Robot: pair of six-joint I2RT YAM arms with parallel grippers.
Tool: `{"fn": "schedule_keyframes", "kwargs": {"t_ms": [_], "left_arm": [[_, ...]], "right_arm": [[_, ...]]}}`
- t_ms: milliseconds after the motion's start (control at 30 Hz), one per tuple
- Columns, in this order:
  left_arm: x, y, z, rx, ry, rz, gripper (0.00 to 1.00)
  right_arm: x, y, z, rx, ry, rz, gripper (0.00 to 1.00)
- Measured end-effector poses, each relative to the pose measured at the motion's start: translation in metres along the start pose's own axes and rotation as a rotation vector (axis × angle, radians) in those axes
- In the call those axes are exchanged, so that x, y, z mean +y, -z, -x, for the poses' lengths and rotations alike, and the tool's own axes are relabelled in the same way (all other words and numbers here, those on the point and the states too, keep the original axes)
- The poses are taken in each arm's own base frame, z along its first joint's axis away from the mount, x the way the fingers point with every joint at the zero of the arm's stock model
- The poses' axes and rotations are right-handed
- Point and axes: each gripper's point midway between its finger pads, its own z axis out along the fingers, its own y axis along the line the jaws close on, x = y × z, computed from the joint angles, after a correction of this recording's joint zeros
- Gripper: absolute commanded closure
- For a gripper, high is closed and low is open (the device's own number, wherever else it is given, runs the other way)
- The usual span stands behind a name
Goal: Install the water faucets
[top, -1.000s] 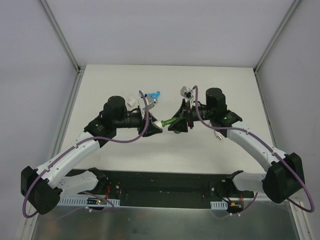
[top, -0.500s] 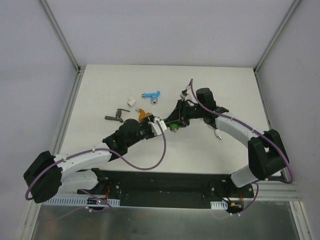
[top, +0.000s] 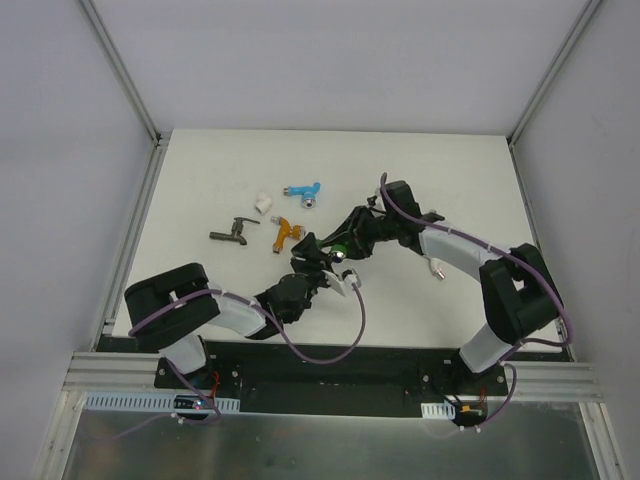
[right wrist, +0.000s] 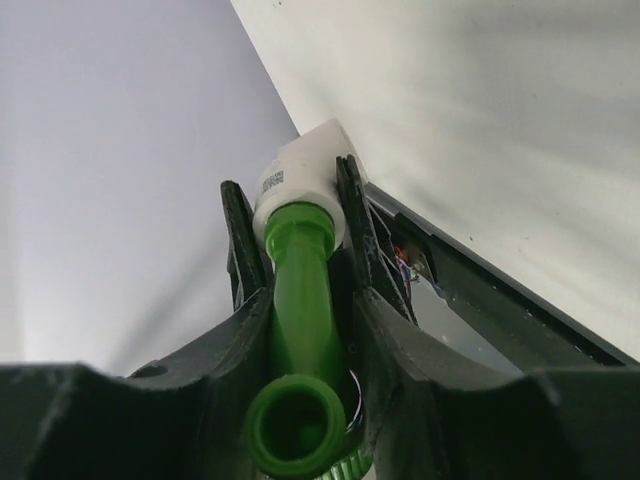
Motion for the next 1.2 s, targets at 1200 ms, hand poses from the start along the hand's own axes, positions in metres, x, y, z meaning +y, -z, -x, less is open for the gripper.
{"fn": "schedule_keyframes", "kwargs": {"t_ms": [1200], "left_arm": [[0.013,0.072,0.032,-0.175,0.893,-0.608,1.0]], "right_arm": [[0.044,0.096,-0.079,-0.066,1.599,0.098,0.06]]}}
